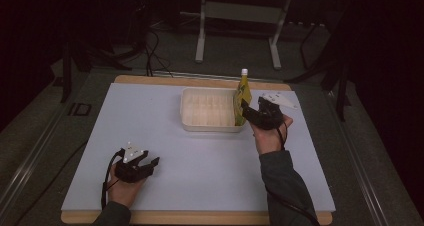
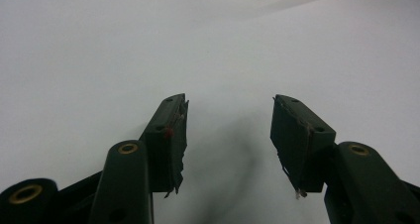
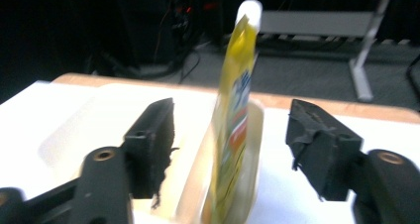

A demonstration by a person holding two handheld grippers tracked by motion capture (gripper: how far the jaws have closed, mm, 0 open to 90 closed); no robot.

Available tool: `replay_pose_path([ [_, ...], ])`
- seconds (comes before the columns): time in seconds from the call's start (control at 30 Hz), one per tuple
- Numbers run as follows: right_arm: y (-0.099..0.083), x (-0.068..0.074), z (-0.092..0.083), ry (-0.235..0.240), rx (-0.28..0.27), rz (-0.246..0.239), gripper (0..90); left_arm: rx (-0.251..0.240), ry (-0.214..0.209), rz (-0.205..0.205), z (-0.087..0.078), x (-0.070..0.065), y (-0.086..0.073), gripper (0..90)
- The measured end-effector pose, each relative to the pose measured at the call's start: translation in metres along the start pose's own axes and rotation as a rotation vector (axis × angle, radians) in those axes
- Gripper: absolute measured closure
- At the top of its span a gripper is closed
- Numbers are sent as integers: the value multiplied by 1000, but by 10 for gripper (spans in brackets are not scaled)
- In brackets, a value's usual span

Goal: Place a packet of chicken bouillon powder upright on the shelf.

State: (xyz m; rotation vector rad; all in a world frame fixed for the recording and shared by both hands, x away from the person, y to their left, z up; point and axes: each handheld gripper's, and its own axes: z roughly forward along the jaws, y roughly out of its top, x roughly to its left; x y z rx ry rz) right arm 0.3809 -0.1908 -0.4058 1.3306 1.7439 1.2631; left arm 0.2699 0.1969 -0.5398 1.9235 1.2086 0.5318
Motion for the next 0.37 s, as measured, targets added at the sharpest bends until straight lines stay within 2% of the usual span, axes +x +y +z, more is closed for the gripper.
replay_pose_path([
  [0.13,-5,2,-10,46,60,-28,330,-1,1,-1,0,0,0,482],
  [0.37,-13,0,-22,66,119,-72,330,4,3,1,0,0,0,482],
])
